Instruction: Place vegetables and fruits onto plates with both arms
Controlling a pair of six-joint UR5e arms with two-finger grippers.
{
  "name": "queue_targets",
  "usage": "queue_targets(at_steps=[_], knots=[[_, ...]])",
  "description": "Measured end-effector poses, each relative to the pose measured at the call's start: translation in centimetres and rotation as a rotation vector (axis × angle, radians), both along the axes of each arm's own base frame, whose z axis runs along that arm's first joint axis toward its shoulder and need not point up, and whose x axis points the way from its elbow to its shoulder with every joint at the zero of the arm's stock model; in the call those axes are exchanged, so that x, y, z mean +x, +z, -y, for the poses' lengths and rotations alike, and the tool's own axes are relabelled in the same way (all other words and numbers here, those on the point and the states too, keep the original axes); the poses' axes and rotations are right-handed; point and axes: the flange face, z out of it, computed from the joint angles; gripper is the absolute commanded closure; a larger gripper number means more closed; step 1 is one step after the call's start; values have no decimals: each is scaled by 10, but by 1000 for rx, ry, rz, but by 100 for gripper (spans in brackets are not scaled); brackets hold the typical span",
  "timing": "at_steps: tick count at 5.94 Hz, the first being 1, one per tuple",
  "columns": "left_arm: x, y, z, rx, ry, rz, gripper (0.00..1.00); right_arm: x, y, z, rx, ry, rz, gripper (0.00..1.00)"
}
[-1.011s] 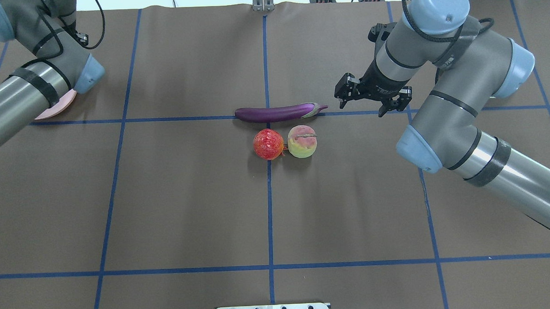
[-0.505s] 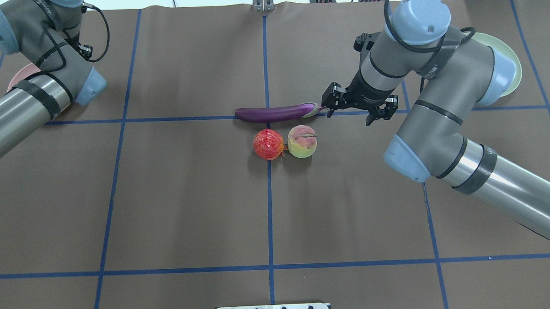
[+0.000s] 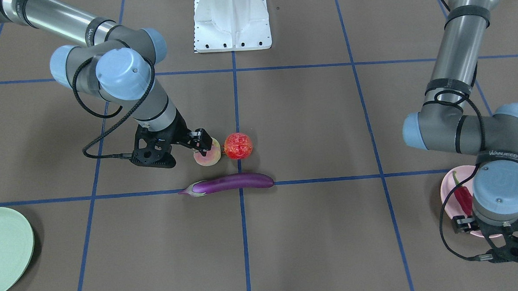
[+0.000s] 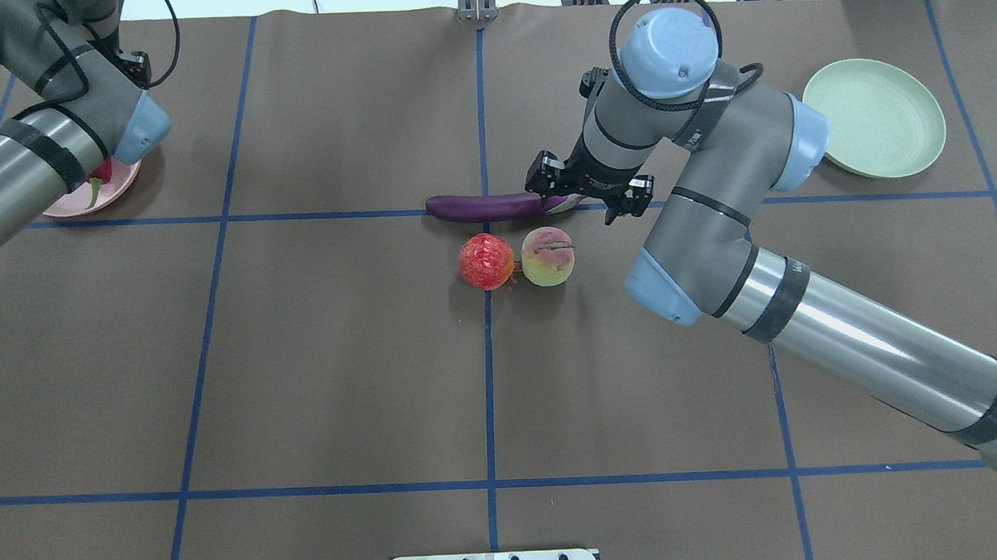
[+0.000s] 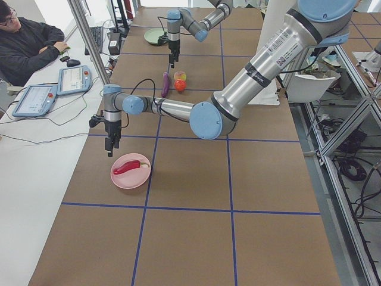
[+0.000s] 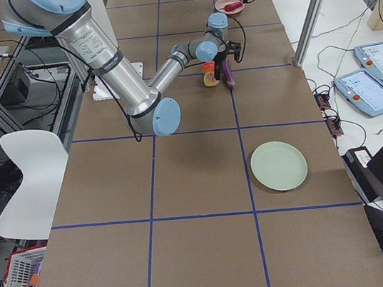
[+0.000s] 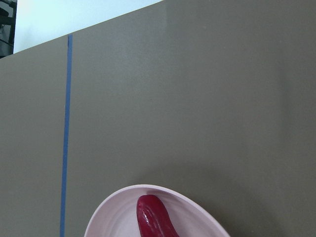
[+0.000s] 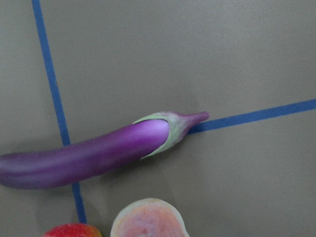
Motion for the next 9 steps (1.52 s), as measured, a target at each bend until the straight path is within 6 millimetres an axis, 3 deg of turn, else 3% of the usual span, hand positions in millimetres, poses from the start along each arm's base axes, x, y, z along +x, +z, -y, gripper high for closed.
queue_targets(at_steps=[4,9], knots=[[-19,-9,5,-10,-12,-55,0,-35,-2,-9,-16,12,3,0],[-21,-12,5,-5,-16,-59,0,-56,11,-19,-50,0,-30,0]])
